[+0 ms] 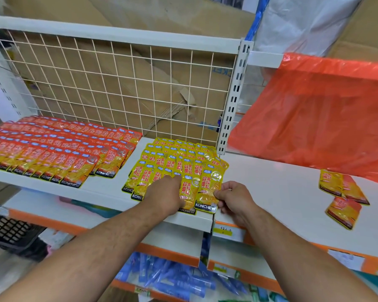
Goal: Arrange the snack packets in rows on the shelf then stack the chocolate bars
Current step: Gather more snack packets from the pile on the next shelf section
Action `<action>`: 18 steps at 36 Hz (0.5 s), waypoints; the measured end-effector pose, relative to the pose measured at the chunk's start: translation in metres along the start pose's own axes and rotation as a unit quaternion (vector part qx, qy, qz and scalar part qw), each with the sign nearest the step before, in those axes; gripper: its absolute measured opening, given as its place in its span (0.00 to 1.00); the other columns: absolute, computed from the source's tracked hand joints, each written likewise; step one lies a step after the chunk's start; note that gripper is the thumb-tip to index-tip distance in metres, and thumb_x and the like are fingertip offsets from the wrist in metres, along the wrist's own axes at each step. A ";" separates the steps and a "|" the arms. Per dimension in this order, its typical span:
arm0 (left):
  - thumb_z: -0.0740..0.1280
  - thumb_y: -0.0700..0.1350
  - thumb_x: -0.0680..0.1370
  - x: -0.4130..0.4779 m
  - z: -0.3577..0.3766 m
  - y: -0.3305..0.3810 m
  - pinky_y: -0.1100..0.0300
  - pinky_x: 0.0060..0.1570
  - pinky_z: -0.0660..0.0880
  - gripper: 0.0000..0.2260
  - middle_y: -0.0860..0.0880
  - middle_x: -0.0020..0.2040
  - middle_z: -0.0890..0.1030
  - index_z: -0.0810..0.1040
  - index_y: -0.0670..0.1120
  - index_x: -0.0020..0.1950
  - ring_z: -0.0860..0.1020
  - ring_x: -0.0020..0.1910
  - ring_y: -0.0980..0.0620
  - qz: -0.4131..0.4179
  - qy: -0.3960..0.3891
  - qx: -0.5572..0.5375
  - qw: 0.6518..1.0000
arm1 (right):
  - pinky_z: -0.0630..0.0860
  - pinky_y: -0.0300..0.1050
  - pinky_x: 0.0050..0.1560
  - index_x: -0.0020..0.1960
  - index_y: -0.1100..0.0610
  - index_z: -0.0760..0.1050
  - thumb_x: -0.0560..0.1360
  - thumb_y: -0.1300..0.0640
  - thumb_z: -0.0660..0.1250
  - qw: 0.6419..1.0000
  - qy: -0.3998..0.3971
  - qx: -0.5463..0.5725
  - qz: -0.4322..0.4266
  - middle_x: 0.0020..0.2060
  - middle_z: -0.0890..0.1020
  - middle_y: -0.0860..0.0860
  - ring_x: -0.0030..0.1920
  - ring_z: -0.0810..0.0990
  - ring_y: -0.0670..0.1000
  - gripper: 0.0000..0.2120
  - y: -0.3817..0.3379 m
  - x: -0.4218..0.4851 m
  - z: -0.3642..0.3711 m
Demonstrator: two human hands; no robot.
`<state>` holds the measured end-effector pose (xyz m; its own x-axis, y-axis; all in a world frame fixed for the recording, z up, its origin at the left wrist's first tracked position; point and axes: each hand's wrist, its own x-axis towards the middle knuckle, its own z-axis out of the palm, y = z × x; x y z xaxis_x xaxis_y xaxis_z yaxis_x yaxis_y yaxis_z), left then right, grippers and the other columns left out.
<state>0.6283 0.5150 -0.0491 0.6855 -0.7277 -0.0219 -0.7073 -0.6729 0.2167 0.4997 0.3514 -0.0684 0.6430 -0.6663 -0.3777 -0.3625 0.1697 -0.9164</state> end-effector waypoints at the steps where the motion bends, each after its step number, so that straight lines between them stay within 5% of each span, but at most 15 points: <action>1: 0.74 0.54 0.70 0.000 0.001 0.000 0.56 0.40 0.70 0.17 0.49 0.50 0.77 0.69 0.51 0.51 0.75 0.45 0.48 0.004 0.004 0.004 1.000 | 0.68 0.42 0.24 0.47 0.59 0.70 0.75 0.69 0.70 1.000 -0.001 0.000 0.000 0.28 0.73 0.55 0.24 0.72 0.50 0.10 0.000 0.000 0.000; 11: 0.69 0.50 0.74 -0.002 0.001 0.000 0.56 0.39 0.70 0.20 0.46 0.55 0.75 0.69 0.50 0.63 0.78 0.50 0.44 0.028 0.026 0.045 0.998 | 0.69 0.42 0.24 0.46 0.58 0.70 0.75 0.68 0.70 1.000 0.003 0.005 -0.004 0.26 0.73 0.54 0.24 0.72 0.50 0.10 0.000 0.000 0.003; 18: 0.64 0.49 0.77 -0.005 0.008 -0.003 0.55 0.47 0.74 0.20 0.48 0.59 0.74 0.70 0.58 0.70 0.77 0.57 0.45 0.063 0.011 0.045 0.997 | 0.69 0.43 0.25 0.46 0.58 0.70 0.75 0.68 0.70 1.000 -0.002 -0.006 0.002 0.27 0.73 0.55 0.25 0.72 0.51 0.10 0.000 0.000 0.004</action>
<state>0.6261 0.5198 -0.0574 0.5931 -0.8049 0.0211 -0.8000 -0.5862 0.1279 0.5025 0.3545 -0.0687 0.6439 -0.6629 -0.3821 -0.3728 0.1644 -0.9132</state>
